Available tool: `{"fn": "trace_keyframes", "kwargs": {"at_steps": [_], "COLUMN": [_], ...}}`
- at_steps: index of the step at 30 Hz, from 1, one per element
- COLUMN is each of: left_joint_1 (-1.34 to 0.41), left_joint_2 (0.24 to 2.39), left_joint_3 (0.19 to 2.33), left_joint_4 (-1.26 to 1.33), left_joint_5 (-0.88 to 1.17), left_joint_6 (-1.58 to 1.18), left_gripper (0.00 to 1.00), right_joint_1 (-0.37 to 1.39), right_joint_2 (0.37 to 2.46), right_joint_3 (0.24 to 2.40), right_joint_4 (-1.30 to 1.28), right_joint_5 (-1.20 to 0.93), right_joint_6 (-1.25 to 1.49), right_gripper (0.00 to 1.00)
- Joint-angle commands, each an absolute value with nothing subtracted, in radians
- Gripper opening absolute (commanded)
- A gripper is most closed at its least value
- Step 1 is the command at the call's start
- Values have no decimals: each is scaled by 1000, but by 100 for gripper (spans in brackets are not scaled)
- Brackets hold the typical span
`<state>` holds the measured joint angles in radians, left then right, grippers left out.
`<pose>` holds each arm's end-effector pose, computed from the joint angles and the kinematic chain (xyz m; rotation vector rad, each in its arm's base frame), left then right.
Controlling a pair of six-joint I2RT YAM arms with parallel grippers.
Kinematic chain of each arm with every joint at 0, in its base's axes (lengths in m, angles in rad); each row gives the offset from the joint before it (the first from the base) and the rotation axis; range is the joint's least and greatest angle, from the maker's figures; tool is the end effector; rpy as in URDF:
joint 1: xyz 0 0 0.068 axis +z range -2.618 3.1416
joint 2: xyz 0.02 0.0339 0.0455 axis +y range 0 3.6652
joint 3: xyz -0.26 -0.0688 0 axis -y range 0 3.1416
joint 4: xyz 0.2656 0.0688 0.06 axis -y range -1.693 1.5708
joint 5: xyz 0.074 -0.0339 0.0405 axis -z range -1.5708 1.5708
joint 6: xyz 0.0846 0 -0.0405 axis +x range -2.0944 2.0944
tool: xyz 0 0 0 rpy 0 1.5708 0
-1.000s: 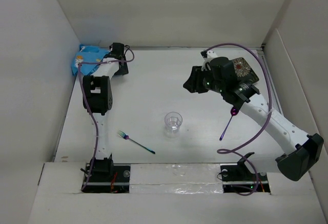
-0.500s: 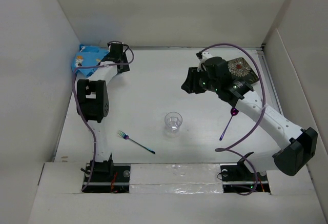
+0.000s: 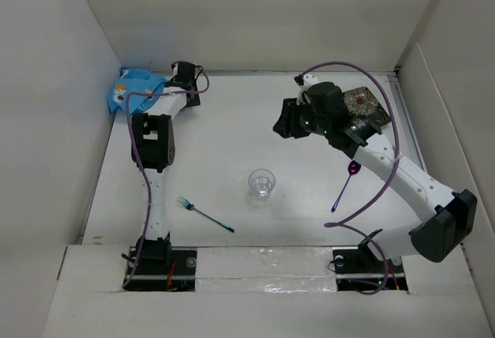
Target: Set the dinner table for one person
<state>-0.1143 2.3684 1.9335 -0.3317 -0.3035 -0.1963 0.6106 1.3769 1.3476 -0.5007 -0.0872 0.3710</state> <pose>0.5828 -0.0415 0.1303 -0.2434 2.2892 0.1960 0.3020 0.2203 0.3408 -0.3135 2.1503 0.6704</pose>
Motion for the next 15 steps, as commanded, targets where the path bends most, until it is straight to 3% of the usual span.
{"fn": "trace_keyframes", "kwargs": {"at_steps": [1,4,9,15], "left_joint_1": [-109,-109,-109,-72], "left_joint_2": [2388,2417,2427,2379], "left_joint_3": [1988,2006,1977,1910], "left_joint_4": [-420,-445,-469,-466], "left_joint_5": [-342,-328,-322,-296], "left_joint_6": [-187,-199,-213,-230], "left_gripper": [57,55,32,28], "right_joint_1": [595,586,560,520], "right_joint_2": [1370,1367,1353,1336], "right_joint_3": [1387,1378,1371,1365], "right_joint_4": [-503,-506,-512,-512], "right_joint_5": [-89,-92,-86,-90], "right_joint_6": [351,354,354,354], "right_gripper": [47,47,47,47]}}
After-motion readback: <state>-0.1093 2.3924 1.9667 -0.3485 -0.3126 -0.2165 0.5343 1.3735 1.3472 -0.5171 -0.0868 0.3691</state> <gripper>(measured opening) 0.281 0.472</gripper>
